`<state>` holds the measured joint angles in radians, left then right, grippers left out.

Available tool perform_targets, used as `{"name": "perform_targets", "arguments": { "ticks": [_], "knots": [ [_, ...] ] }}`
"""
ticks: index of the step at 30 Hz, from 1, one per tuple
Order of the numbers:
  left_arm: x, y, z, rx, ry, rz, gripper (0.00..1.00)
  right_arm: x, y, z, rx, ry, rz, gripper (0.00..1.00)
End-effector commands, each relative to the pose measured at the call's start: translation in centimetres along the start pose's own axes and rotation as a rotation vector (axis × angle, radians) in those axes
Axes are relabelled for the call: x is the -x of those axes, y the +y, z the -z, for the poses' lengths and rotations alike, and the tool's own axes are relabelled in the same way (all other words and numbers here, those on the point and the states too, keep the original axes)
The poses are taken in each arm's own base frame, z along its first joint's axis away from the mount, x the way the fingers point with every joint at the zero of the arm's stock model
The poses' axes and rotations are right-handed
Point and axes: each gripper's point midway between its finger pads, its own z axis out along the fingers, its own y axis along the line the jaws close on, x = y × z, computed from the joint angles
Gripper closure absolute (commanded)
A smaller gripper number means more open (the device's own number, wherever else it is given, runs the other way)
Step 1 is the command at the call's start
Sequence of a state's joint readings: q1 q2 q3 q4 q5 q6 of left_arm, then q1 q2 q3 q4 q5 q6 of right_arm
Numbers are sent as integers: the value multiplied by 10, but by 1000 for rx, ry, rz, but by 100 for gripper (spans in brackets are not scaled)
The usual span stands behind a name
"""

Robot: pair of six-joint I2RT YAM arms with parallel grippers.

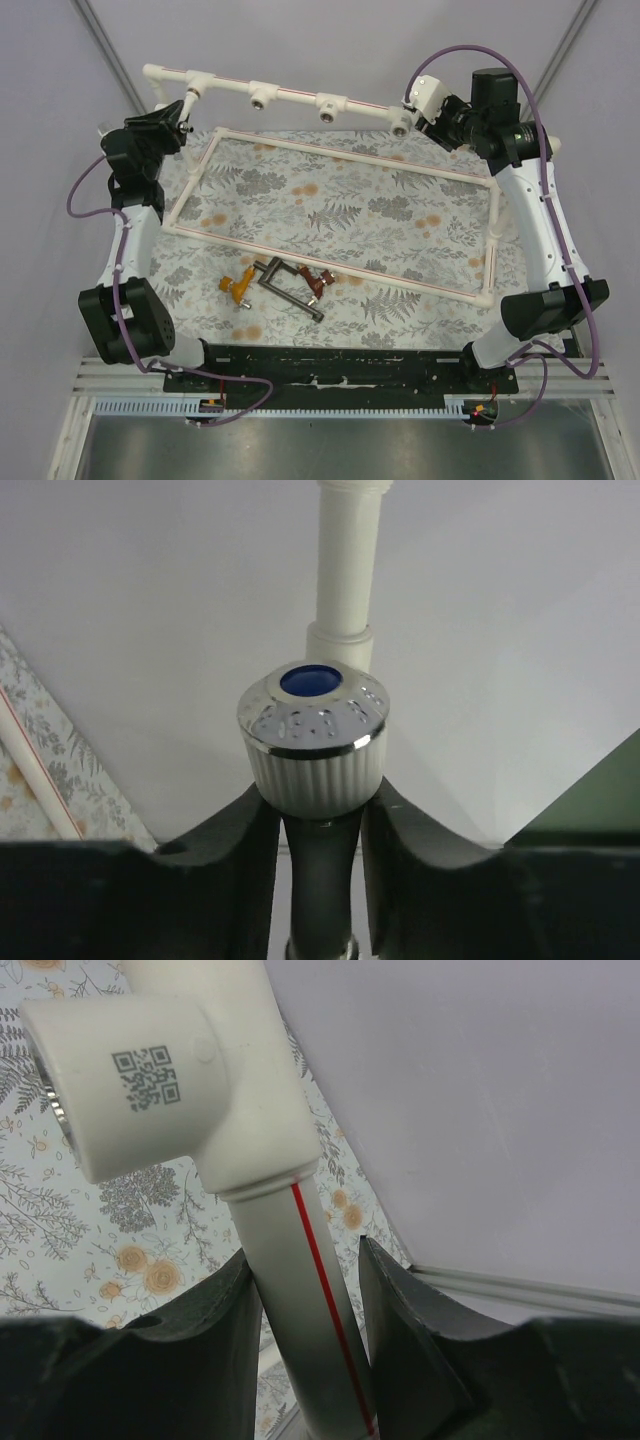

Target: Install the water faucets

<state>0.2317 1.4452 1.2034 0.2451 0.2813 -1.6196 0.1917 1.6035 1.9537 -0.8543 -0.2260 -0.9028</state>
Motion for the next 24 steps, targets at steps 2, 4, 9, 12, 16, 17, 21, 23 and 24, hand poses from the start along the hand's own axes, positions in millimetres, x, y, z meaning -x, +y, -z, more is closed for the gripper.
{"name": "perform_targets", "arguments": {
  "ticks": [2, 4, 9, 12, 16, 17, 21, 23, 24],
  "knots": [
    [-11, -51, 5, -217, 52, -91, 73, -13, 15, -7, 26, 60, -97, 100],
    [-12, -51, 5, -233, 54, -161, 80, -13, 15, -7, 26, 62, -98, 100],
    [-21, -56, 10, -301, 72, -618, 85, -12, 16, -7, 29, 56, -97, 100],
    [-27, -53, 16, -309, 96, -1017, 85, -12, 16, -7, 29, 56, -100, 100],
    [-23, -38, 26, -265, 84, -1719, 85, -12, 17, -7, 32, 55, -101, 100],
    [-26, -36, 29, -272, 87, -1866, 85, -11, 16, -6, 31, 52, -100, 100],
    [-46, -12, 36, -341, 126, -2448, 88, -12, 16, -6, 31, 54, -104, 100],
    [-53, -6, 36, -340, 132, -2610, 93, -13, 17, -7, 33, 56, -106, 100],
    [-52, -5, 35, -329, 134, -2637, 93, -12, 17, -7, 34, 55, -106, 100]
  ]
}}
